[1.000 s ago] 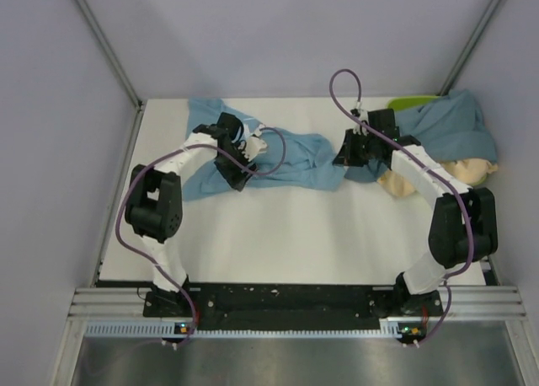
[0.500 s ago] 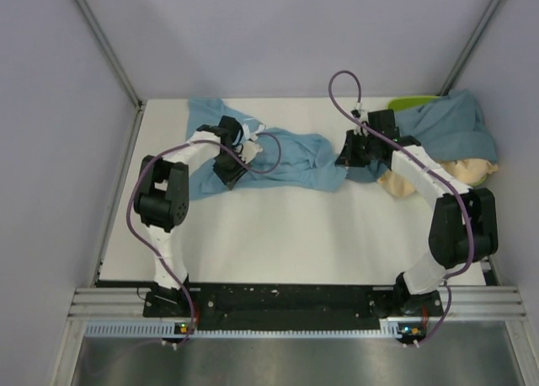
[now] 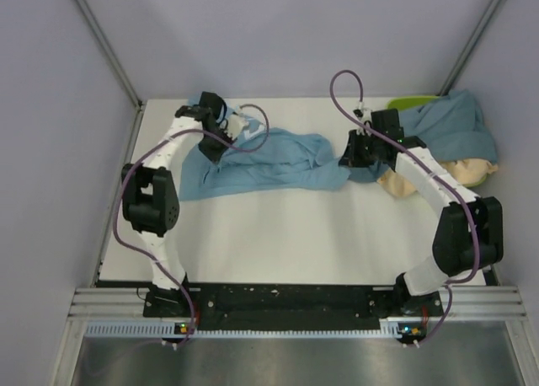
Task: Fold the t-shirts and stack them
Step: Flatten out the tshirt
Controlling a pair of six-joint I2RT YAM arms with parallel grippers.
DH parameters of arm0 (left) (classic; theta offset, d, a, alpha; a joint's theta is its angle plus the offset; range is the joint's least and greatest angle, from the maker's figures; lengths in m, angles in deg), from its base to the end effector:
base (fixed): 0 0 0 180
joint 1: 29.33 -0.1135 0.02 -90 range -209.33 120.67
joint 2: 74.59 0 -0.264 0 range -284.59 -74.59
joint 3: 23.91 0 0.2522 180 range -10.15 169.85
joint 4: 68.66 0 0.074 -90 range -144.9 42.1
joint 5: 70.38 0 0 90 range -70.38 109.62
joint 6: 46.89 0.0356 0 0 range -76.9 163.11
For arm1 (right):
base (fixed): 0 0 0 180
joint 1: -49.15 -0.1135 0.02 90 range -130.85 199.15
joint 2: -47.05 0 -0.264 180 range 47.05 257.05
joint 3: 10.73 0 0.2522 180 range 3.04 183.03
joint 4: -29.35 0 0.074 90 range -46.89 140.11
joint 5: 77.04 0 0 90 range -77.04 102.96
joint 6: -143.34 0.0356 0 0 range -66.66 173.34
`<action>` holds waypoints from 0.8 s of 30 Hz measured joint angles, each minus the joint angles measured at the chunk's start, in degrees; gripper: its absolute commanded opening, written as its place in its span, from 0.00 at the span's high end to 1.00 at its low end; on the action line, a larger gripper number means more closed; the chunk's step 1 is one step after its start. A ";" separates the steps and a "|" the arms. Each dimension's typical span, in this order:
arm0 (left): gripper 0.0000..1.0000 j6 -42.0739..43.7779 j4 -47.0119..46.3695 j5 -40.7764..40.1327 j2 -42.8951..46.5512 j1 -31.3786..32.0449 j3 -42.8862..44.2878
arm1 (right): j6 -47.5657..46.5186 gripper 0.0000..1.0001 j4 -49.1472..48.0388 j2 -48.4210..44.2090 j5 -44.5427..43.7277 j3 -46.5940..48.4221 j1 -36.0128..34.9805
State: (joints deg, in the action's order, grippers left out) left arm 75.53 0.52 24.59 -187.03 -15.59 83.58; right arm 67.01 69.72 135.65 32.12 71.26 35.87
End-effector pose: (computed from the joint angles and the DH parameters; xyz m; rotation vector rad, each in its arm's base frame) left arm 0.3897 -0.0985 0.2305 1.1346 2.6187 -0.0577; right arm 0.3258 0.0889 0.2697 -0.1525 2.4170 0.6185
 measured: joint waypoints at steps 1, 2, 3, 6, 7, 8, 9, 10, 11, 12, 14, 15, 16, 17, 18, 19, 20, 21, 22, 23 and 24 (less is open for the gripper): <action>1.00 -0.15 -0.04 -0.13 1.29 -0.90 2.29 | -0.22 1.00 0.52 -0.35 0.07 0.00 0.00; 1.00 -0.22 -0.76 -0.46 2.84 -1.90 4.59 | -0.57 1.00 1.07 -0.94 0.26 0.00 0.00; 1.00 -0.24 -2.16 -1.01 4.48 -2.73 6.16 | -0.72 1.00 1.33 -1.57 0.46 0.00 0.00; 1.00 0.39 -10.73 -4.22 11.02 -5.01 9.55 | -1.66 1.00 1.92 -4.87 2.19 0.02 0.00; 1.00 0.52 -13.31 -5.35 12.17 -5.29 11.30 | -1.90 1.00 1.92 -6.05 2.97 0.02 0.00; 0.98 0.50 -15.23 -6.21 12.33 -5.33 13.18 | -2.05 1.00 1.88 -7.23 3.96 0.07 0.00; 0.86 0.33 -16.70 -6.91 11.32 -5.27 16.48 | -2.12 1.00 1.86 -8.09 4.74 0.13 0.00; 0.70 -0.02 -18.91 -7.67 9.29 -5.05 20.57 | -2.12 1.00 1.70 -9.09 5.70 0.13 0.00; 0.48 -0.37 -21.03 -8.17 6.43 -4.85 24.59 | -2.08 1.00 1.62 -9.99 6.88 0.13 0.00; 0.36 -0.83 -22.60 -8.81 3.15 -4.63 28.30 | -2.08 1.00 1.53 -10.49 7.67 0.13 0.00; 0.26 -1.27 -23.76 -10.05 -4.02 -4.22 34.36 | -1.84 1.00 1.09 -11.04 9.57 0.15 0.00; 0.25 -1.29 -23.65 -10.69 -7.80 -4.07 36.72 | -1.62 1.00 0.87 -11.06 10.19 0.15 0.00; 0.24 -1.29 -22.80 -10.99 -11.21 -3.89 38.29 | -1.49 1.00 0.87 -11.08 10.67 0.15 0.00; 0.24 -1.27 -21.90 -11.04 -13.42 -3.85 38.60 | -1.42 1.00 0.90 -11.08 10.86 0.15 0.00; 0.24 -1.14 -20.09 -10.71 -15.32 -3.85 37.88 | -1.25 1.00 0.85 -11.08 10.99 0.15 0.00; 0.24 -0.76 -18.60 -9.97 -15.80 -3.87 35.23 | -1.03 1.00 0.87 -11.06 11.08 0.17 0.00; 0.24 -0.04 -17.05 -8.68 -15.34 -3.89 31.12 | -0.94 1.00 0.87 -11.06 11.13 0.20 0.00; 0.25 0.98 -16.31 -7.32 -14.12 -3.96 27.30 | -0.83 1.00 0.90 -11.06 11.13 0.24 0.00; 0.27 2.91 -16.79 -5.25 -10.99 -4.13 19.52 | -0.59 1.00 0.90 -11.06 11.15 0.39 0.00; 0.27 4.55 -15.43 -3.50 -8.07 -4.26 14.19 | -0.55 1.00 0.85 -10.93 11.17 0.59 0.00; 0.27 7.41 -14.03 -1.07 -3.41 -4.52 6.47 | -0.44 1.00 0.94 -10.78 11.19 0.94 0.00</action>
State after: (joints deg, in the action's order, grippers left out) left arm 82.94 -13.52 23.52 -190.44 -20.12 90.05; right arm 66.57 70.66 124.87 43.31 72.20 35.87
